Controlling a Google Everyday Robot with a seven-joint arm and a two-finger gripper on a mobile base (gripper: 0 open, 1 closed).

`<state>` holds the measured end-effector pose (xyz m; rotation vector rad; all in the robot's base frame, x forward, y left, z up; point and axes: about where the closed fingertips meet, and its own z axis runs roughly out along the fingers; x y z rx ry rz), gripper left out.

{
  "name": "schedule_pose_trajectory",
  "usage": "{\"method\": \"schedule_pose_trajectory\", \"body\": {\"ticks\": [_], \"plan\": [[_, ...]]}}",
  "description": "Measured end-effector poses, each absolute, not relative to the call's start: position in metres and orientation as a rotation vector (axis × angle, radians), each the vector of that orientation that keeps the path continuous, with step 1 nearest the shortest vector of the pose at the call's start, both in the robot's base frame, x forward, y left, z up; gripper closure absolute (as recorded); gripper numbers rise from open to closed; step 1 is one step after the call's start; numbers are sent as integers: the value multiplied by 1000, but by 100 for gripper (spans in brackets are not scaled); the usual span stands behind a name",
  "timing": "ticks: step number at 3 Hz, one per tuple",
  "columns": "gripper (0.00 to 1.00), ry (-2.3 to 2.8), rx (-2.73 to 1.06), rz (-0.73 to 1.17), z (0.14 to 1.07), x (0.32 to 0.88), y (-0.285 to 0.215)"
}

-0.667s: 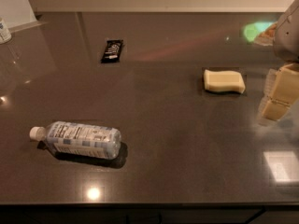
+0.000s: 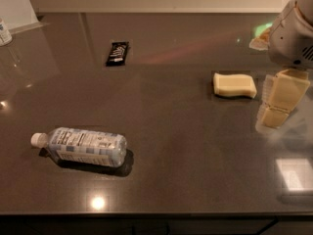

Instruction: Place blue plastic bottle upright

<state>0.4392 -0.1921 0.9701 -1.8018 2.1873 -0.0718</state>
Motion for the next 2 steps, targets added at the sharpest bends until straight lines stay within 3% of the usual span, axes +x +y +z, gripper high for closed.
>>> {"method": "schedule_pose_trajectory", "body": {"ticks": [2], "plan": [[0, 2142, -1908, 51, 937, 441, -104]]}}
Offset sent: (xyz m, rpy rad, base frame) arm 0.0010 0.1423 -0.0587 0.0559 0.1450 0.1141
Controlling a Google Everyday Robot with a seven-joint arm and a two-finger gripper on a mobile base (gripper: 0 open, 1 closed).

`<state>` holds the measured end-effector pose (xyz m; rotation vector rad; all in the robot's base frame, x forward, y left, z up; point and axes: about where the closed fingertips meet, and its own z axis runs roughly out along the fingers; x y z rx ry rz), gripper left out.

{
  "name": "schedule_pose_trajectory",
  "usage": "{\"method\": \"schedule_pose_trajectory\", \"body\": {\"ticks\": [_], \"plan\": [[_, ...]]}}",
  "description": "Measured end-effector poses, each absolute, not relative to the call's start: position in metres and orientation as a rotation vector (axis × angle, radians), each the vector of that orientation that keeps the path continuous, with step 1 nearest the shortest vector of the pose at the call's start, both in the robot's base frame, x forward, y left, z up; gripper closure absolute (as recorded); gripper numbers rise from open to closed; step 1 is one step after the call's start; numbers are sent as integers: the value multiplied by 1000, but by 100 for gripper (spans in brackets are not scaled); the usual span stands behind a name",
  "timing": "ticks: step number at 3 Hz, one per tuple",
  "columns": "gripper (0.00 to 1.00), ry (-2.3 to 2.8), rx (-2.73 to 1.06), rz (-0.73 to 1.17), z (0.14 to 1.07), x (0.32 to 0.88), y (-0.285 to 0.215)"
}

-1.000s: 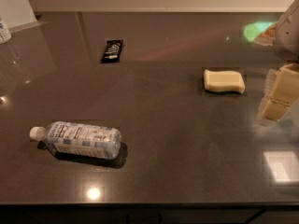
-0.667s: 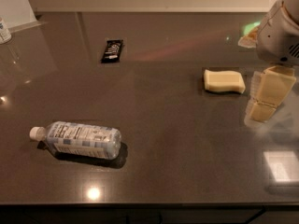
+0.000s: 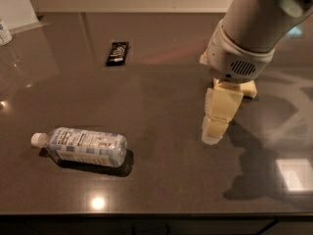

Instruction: Place blue plastic bottle upright

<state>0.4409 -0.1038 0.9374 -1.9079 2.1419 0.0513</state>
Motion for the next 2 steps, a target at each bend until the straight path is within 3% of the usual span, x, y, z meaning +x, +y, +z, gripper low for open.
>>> {"method": "schedule_pose_trajectory", "body": {"ticks": [2], "plan": [[0, 2121, -1944, 152, 920, 442, -16]]}}
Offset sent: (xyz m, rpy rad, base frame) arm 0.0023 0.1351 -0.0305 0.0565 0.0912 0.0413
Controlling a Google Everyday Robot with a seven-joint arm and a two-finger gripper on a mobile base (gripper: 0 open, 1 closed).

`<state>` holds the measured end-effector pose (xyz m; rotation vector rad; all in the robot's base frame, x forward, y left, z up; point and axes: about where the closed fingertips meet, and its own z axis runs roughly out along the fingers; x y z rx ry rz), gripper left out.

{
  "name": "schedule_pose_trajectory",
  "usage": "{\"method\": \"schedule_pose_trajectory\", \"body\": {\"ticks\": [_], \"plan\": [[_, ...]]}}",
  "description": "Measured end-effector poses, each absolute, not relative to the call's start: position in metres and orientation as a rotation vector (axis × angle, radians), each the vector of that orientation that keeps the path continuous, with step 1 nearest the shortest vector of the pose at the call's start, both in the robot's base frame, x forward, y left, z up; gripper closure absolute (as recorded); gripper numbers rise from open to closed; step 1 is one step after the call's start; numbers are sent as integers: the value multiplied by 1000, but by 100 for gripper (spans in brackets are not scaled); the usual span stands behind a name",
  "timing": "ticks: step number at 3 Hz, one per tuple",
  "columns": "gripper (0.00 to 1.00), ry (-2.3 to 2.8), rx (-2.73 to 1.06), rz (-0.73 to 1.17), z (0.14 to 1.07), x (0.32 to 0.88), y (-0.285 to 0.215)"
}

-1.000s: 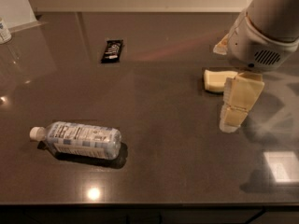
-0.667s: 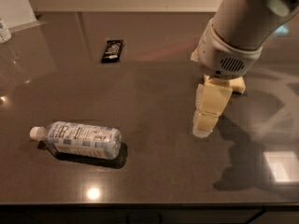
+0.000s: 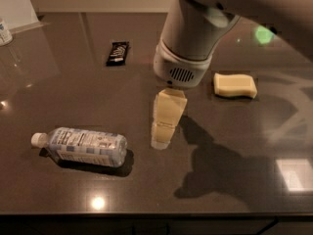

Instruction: Place blue plastic bottle upright

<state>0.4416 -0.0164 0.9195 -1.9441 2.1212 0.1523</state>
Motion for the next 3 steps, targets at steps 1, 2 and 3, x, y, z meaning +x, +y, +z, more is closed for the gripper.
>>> {"method": "schedule_pose_trajectory", "body": {"ticks": [1, 2, 3], "plan": [[0, 2132, -1960, 181, 909, 437, 24], [0, 2150, -1979, 184, 899, 432, 52], [0, 2188, -1997, 163, 889, 425, 86]]}}
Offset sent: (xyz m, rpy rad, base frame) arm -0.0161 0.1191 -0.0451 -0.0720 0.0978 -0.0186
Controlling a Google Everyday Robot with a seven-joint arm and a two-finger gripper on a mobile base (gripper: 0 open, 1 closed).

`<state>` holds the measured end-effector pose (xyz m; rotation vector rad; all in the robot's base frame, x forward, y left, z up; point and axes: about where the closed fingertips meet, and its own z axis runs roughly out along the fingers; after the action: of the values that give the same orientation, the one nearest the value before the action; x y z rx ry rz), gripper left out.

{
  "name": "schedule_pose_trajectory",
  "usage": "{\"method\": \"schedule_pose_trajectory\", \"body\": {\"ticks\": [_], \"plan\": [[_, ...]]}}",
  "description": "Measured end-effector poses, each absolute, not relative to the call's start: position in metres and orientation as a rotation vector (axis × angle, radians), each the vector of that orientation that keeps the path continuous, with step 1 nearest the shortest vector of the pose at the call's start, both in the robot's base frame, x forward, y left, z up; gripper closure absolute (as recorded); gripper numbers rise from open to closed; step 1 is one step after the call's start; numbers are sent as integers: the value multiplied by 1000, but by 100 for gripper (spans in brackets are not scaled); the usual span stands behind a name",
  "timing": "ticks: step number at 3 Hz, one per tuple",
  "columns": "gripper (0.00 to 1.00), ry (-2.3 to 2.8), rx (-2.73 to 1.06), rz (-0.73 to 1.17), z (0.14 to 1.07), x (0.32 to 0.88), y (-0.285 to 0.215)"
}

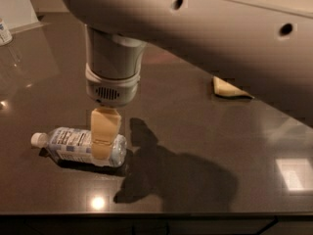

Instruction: Place blue plastic bottle upright

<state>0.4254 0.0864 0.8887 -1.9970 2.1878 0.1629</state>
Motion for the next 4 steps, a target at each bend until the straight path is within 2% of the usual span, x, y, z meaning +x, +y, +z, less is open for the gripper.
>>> {"method": "schedule_pose_trajectory", "body": {"ticks": [2, 4], "plan": [[0, 2185, -2062, 99, 869, 423, 139], [0, 2203, -2108, 83, 844, 425, 163]]}}
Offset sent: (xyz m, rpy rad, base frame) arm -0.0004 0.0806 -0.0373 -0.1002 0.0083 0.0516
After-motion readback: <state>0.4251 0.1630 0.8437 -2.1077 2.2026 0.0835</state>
